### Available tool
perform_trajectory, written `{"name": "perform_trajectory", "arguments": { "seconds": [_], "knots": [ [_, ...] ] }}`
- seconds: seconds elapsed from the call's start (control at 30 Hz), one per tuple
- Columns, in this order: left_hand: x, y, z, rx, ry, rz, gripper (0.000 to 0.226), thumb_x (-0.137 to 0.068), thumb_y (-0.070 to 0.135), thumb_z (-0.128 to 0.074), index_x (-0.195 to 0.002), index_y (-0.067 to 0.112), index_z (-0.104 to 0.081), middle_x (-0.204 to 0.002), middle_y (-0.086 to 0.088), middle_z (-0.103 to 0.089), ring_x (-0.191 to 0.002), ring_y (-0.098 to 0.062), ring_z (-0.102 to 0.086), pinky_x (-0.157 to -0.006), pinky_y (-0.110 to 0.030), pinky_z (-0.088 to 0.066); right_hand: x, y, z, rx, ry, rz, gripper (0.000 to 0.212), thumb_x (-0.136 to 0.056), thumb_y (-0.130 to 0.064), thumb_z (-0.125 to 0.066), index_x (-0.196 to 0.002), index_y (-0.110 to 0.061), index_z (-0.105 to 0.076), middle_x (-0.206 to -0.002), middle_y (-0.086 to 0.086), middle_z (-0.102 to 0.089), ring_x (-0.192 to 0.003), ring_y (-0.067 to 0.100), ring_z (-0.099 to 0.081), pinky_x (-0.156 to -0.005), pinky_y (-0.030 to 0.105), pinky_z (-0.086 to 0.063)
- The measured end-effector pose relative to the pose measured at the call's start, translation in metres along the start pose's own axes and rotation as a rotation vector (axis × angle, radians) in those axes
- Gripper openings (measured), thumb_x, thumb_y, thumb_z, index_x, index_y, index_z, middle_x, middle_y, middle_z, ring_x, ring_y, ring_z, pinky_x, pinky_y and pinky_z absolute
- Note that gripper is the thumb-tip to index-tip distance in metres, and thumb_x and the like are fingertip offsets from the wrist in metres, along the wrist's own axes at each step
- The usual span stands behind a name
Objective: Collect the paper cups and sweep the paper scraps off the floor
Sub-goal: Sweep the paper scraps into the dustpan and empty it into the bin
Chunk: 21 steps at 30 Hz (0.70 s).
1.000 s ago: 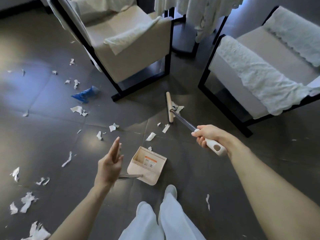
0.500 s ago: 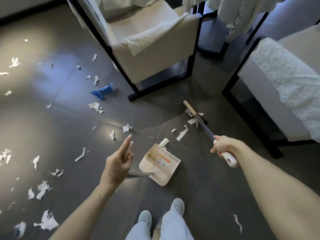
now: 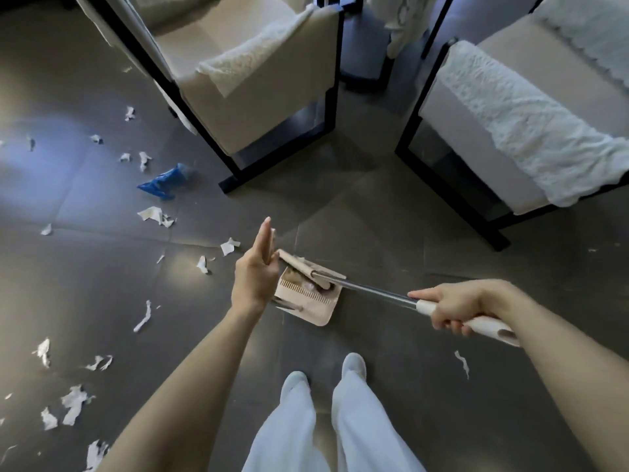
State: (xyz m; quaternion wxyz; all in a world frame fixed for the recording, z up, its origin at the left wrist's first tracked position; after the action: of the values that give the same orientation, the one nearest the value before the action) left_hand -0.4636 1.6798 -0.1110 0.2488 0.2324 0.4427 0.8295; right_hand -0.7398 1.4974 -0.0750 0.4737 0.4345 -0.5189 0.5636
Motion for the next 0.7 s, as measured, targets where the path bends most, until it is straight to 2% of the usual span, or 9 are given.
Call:
{"name": "perform_trajectory", "arguments": {
  "seconds": [0.07,0.13,0.2,0.3,0.4,0.5,0.53,0.67,0.7],
  "knots": [
    [0.007,-0.004,0.006,-0.012,-0.002,0.021,0.078,-0.090,0.008,-0.058,-0.132,0.064,-0.023,-0.127,0.022,-0.052,-0.104,0.020,-0.050,-0.085,0.005,-0.028,0.012,0.003,-0.013,-0.012,0.017,-0.005,0.081,-0.085,0.007,-0.044,-0.147,-0.043,-0.026,-0.063,0.004,-0.046,-0.038,0.008,-0.039,-0.037,0.018,-0.037],
    [0.014,-0.009,0.015,-0.011,-0.005,0.032,0.077,-0.090,0.007,-0.057,-0.132,0.062,-0.023,-0.128,0.014,-0.058,-0.110,0.000,-0.056,-0.091,-0.007,-0.030,0.020,0.001,-0.024,-0.011,0.061,0.003,0.082,-0.085,0.006,-0.043,-0.147,-0.044,-0.024,-0.064,0.004,-0.047,-0.037,0.008,-0.040,-0.038,0.018,-0.037],
    [0.020,-0.016,0.026,-0.002,-0.037,0.018,0.076,-0.091,0.006,-0.057,-0.135,0.059,-0.025,-0.126,0.020,-0.053,-0.114,0.003,-0.053,-0.096,-0.013,-0.029,0.024,-0.005,-0.031,-0.038,0.106,0.023,0.082,-0.084,0.006,-0.044,-0.147,-0.044,-0.025,-0.061,0.004,-0.048,-0.037,0.008,-0.040,-0.038,0.019,-0.038],
    [0.029,-0.028,0.040,-0.001,-0.071,-0.008,0.073,-0.092,0.003,-0.056,-0.142,0.049,-0.029,-0.126,0.024,-0.045,-0.112,0.014,-0.044,-0.096,-0.009,-0.029,0.025,-0.014,-0.036,-0.093,0.169,0.043,0.081,-0.084,0.005,-0.046,-0.147,-0.043,-0.027,-0.062,0.005,-0.049,-0.037,0.008,-0.042,-0.039,0.020,-0.040],
    [0.032,-0.036,0.050,-0.053,-0.103,-0.046,0.074,-0.092,0.002,-0.056,-0.145,0.044,-0.027,-0.135,0.013,-0.050,-0.121,0.001,-0.049,-0.094,-0.004,-0.027,0.015,-0.025,-0.043,-0.123,0.205,0.061,0.081,-0.084,0.005,-0.046,-0.148,-0.041,-0.026,-0.064,0.005,-0.048,-0.035,0.008,-0.042,-0.039,0.019,-0.039],
    [0.025,-0.039,0.055,-0.081,-0.121,-0.060,0.074,-0.093,0.002,-0.055,-0.147,0.042,-0.025,-0.137,0.004,-0.054,-0.124,-0.017,-0.052,-0.101,-0.017,-0.032,-0.007,-0.037,-0.064,-0.151,0.195,0.071,0.080,-0.085,0.005,-0.045,-0.149,-0.038,-0.024,-0.064,0.004,-0.048,-0.037,0.008,-0.041,-0.039,0.018,-0.038],
    [0.022,-0.039,0.054,-0.084,-0.117,-0.059,0.074,-0.092,0.003,-0.055,-0.147,0.042,-0.025,-0.136,0.003,-0.055,-0.123,-0.019,-0.052,-0.101,-0.020,-0.034,-0.014,-0.039,-0.074,-0.163,0.176,0.072,0.080,-0.085,0.005,-0.045,-0.150,-0.037,-0.023,-0.064,0.004,-0.048,-0.038,0.008,-0.041,-0.039,0.018,-0.038],
    [0.018,-0.033,0.049,-0.119,-0.086,-0.063,0.071,-0.092,0.006,-0.056,-0.145,0.044,-0.029,-0.131,0.006,-0.060,-0.118,-0.015,-0.056,-0.093,-0.012,-0.034,-0.018,-0.036,-0.090,-0.227,0.085,0.066,0.077,-0.086,0.006,-0.046,-0.149,-0.033,-0.027,-0.053,0.000,-0.047,-0.039,0.008,-0.039,-0.037,0.017,-0.035],
    [0.018,-0.033,0.049,-0.116,-0.083,-0.066,0.071,-0.091,0.006,-0.056,-0.145,0.044,-0.030,-0.129,0.004,-0.061,-0.116,-0.016,-0.056,-0.093,-0.015,-0.036,-0.014,-0.033,-0.087,-0.228,0.069,0.065,0.076,-0.086,0.006,-0.047,-0.149,-0.033,-0.028,-0.050,0.000,-0.047,-0.038,0.007,-0.039,-0.036,0.017,-0.035]
  ]
}}
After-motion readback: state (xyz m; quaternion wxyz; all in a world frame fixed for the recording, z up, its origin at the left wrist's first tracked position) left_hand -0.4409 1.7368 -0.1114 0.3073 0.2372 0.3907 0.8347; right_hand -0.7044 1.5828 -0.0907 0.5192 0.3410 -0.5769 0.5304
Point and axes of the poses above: each hand's wrist, its own x-axis away from the middle knuckle, its own z-axis out of the back of the hand, y = z × x, the point moved 4 cm from there along -x, towards the middle knuckle
